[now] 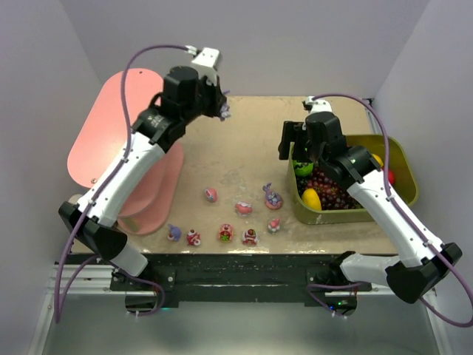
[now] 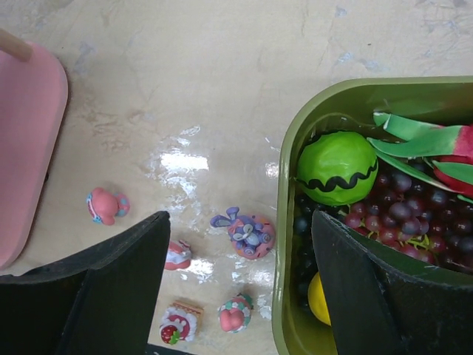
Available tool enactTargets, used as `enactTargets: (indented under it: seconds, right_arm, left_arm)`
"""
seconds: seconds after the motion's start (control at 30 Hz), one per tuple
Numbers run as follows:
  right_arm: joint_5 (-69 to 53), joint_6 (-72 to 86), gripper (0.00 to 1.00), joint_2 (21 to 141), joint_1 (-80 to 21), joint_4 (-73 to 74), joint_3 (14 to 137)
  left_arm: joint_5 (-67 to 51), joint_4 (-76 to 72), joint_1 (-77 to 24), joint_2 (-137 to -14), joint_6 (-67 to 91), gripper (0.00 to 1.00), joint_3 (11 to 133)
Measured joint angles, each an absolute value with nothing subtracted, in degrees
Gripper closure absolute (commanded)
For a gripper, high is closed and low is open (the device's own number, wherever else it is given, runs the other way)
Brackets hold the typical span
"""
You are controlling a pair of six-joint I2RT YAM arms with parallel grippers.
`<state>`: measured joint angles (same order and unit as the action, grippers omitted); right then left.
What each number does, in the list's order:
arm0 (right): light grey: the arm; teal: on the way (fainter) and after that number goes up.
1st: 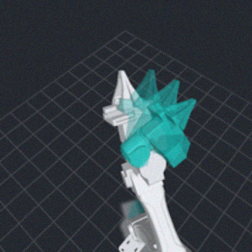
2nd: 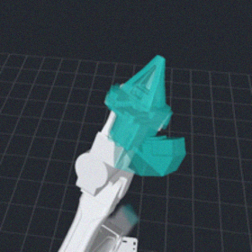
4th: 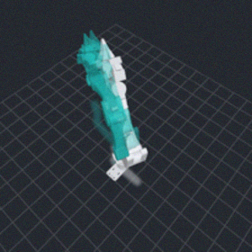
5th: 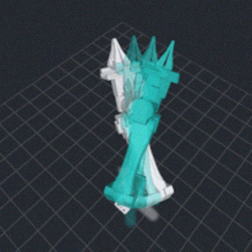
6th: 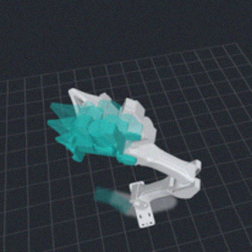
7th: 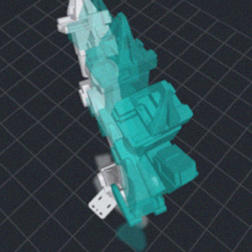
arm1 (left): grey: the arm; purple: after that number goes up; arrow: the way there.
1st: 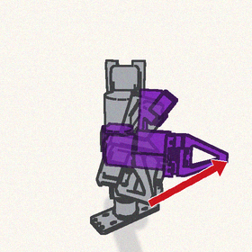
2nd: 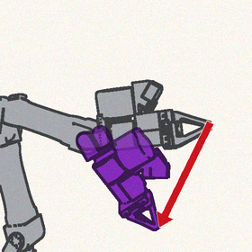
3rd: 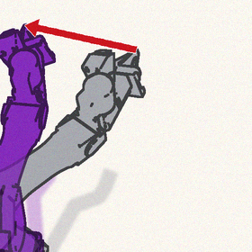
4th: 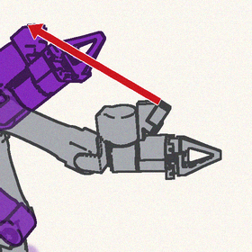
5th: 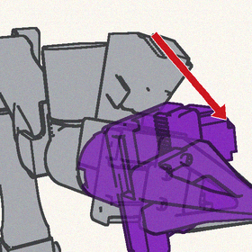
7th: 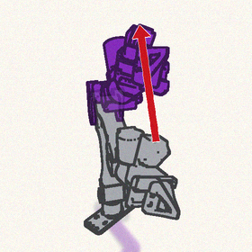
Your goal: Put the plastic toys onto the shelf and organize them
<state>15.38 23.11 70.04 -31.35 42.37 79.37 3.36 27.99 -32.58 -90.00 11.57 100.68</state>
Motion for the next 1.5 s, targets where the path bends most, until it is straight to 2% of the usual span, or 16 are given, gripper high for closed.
enactTargets:
  seconds: [0.17,0.47,0.77,0.93,1.1,1.5]
  right_arm:
    - [13.45,23.40,0.19,70.11,-31.35,40.45,79.24]
    - [12.23,22.09,0.19,70.11,-31.35,37.93,78.08]
    - [12.29,20.49,0.19,70.08,-31.35,37.17,77.32]
    - [12.32,19.90,0.19,70.13,-31.35,37.15,77.32]
    - [12.40,19.05,0.19,71.05,-31.35,37.12,77.32]
    - [12.40,19.09,0.19,72.75,-31.35,37.10,77.32]
  left_arm:
    - [5.19,35.86,-27.38,-89.89,14.17,1.00,113.86]
    - [9.15,44.91,-15.59,-89.91,14.90,1.00,122.93]
    - [10.72,49.74,-7.68,-90.11,14.61,1.00,123.44]
    - [5.87,50.35,-4.05,-90.11,12.80,1.00,123.35]
    - [0.99,50.37,-1.83,-90.11,12.16,0.99,122.93]
    - [0.01,48.01,-1.13,-89.82,16.51,0.96,120.07]
